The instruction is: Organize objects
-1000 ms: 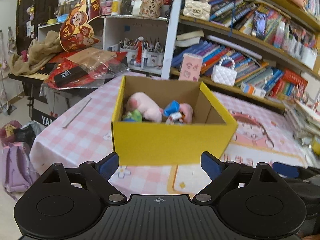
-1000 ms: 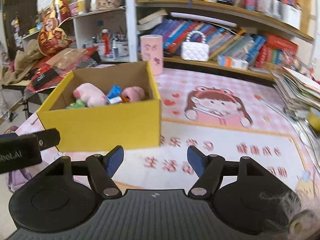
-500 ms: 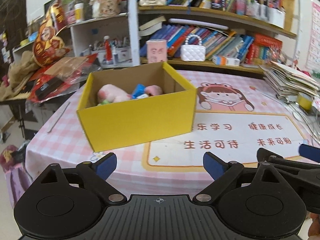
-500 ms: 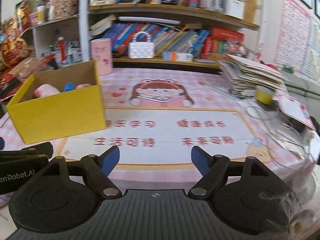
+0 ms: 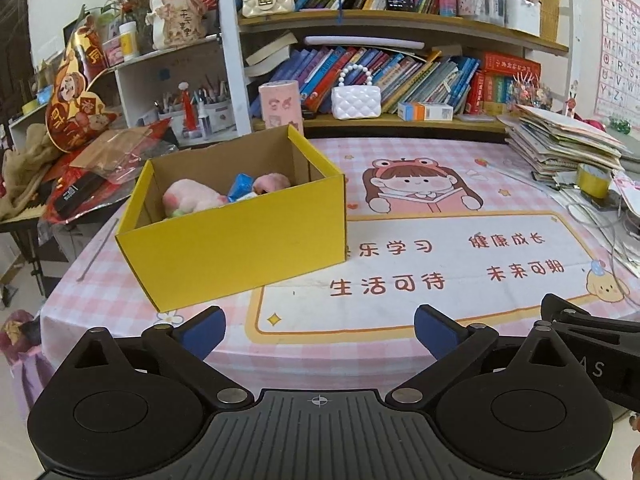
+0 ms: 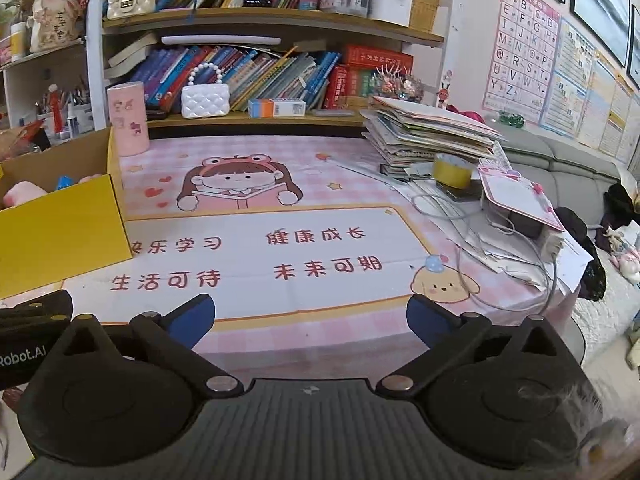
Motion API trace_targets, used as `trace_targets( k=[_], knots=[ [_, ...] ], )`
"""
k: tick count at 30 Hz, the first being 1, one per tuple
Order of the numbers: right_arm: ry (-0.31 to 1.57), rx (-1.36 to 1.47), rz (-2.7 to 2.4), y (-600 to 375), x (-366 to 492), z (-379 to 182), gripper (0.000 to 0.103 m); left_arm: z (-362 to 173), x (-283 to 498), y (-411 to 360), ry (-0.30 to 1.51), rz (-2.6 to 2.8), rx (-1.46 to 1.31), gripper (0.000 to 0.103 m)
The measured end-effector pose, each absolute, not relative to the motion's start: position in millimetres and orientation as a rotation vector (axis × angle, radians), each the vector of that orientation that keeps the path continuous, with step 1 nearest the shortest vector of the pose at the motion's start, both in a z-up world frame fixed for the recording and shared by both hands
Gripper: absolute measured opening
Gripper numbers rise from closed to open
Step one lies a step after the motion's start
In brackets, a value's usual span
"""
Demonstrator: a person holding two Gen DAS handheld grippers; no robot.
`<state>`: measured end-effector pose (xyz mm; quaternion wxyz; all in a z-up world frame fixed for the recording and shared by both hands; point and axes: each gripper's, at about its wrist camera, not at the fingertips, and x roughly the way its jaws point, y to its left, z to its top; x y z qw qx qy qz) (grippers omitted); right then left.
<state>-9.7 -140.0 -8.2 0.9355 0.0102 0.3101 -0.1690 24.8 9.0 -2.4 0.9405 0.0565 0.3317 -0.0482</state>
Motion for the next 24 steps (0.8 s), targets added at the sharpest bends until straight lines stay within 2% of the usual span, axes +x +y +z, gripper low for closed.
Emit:
trace_targets(
  k=[24],
  knots=[
    [0.665,-0.020,-0.352,-133.2,-7.2,-11.7,0.103,-3.8,25.4,7.7,0.705,-0.045,0.144,0.103]
  ],
)
